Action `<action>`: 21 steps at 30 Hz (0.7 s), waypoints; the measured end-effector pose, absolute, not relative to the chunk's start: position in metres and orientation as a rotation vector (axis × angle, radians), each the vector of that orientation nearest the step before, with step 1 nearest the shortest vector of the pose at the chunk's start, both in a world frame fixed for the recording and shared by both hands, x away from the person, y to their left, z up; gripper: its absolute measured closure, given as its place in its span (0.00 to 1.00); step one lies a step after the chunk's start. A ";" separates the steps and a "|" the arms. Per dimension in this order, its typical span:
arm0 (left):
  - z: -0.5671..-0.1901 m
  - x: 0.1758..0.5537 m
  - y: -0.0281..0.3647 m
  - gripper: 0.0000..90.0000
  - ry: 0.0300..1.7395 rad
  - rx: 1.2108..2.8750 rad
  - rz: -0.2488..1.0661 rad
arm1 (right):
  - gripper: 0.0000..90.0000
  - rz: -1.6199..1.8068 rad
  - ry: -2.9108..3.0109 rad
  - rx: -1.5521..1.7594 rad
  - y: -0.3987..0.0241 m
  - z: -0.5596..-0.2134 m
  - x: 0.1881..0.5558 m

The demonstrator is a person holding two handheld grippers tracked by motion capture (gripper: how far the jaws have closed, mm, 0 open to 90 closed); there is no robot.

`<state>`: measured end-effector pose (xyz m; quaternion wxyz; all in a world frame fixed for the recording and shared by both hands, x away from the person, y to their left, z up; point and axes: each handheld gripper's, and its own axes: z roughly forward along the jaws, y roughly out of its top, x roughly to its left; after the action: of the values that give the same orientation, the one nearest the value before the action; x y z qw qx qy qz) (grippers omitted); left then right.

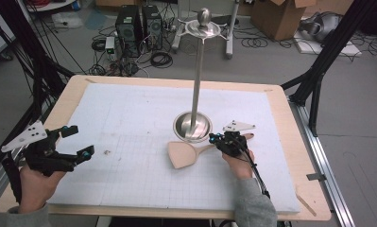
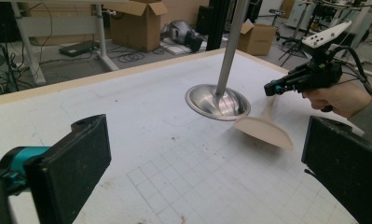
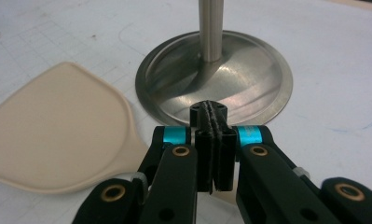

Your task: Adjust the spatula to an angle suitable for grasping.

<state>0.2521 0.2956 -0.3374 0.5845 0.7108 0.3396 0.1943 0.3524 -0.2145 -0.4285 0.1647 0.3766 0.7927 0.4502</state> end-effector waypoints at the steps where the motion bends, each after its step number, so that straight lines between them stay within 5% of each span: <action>1: -0.338 0.252 0.295 0.02 0.793 1.660 0.452 | 1.00 1.283 2.259 1.073 -0.215 -0.428 0.352; 21: -0.339 0.254 0.294 0.02 0.796 1.668 0.447 | 1.00 1.221 2.344 1.079 -0.205 -0.440 0.357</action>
<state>0.2540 0.2938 -0.3391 0.5813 0.7138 0.3407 0.1913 0.3569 -0.2053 -0.4404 0.1431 0.3741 0.8126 0.4234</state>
